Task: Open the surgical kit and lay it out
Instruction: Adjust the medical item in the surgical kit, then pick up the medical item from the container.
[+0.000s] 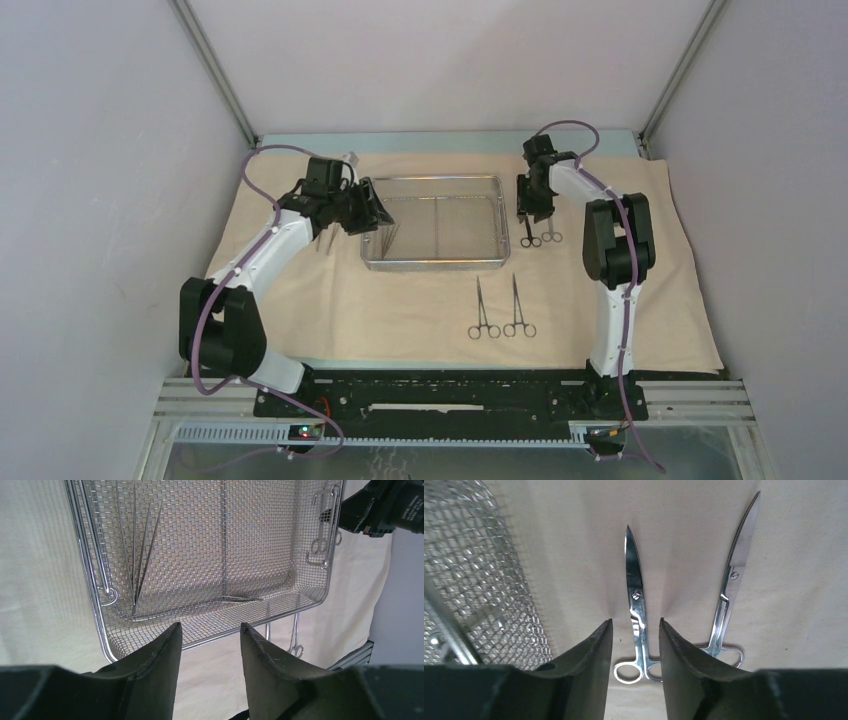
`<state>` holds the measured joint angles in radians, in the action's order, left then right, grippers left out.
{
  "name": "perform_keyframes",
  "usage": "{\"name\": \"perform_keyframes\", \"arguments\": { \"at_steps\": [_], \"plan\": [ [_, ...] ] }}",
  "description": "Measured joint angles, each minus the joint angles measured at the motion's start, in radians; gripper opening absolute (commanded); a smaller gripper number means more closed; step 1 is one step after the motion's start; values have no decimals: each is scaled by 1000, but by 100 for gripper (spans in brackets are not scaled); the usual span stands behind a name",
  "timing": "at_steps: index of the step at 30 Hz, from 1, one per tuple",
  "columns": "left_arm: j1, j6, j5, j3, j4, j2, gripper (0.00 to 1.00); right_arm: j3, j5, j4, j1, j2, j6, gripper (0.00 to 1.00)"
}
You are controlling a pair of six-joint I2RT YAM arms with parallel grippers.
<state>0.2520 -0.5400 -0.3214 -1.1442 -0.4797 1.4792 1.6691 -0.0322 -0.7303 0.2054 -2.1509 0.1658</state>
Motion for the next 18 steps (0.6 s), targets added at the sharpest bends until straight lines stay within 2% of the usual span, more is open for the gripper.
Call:
{"name": "perform_keyframes", "arguments": {
  "at_steps": [7,14,18],
  "plan": [
    [27,28,89,-26,-51,42,52,34,-36,-24,16,54,39,54],
    [132,74,230,-209,-153,198,49,29,-77,-22,59,219,95,55],
    [153,87,270,-291,-185,289,47,2,-75,0,95,296,112,56]
  ]
}}
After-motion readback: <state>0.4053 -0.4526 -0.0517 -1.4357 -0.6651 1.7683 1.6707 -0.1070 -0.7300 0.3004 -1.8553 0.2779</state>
